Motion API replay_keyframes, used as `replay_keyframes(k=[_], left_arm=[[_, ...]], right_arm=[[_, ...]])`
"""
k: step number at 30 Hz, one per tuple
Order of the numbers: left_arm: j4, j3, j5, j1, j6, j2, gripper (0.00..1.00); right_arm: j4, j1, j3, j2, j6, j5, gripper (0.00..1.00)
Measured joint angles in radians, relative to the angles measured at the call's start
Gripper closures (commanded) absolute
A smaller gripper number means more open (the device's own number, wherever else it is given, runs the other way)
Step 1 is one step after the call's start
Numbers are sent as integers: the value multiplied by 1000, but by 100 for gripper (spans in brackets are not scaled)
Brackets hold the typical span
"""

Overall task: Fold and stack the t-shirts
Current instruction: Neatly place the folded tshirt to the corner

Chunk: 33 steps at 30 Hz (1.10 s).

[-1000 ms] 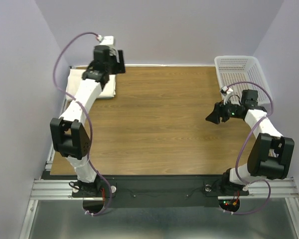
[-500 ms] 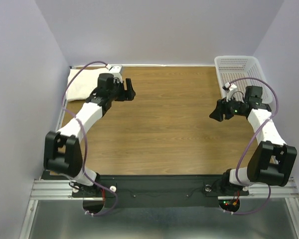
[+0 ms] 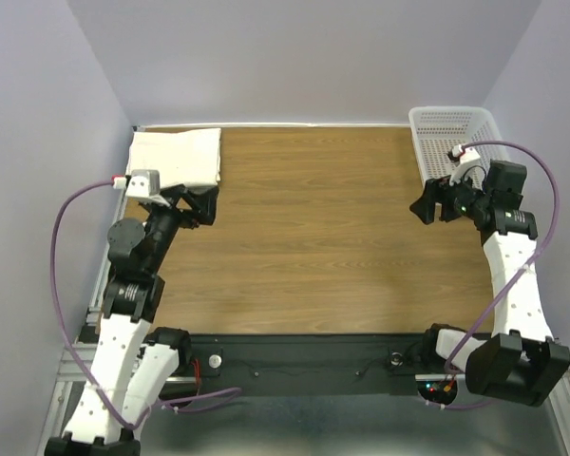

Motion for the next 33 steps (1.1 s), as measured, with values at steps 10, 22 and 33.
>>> replay_keyframes(k=[10, 22, 33], left_arm=[[-177, 52, -93, 2, -11, -100, 1], [-313, 130, -180, 2, 37, -70, 2], [-317, 129, -188, 2, 64, -48, 1]], right_arm=[[46, 0, -37, -85, 183, 212, 0], [157, 0, -73, -142, 439, 581, 0], [172, 0, -132, -174, 445, 674, 0]])
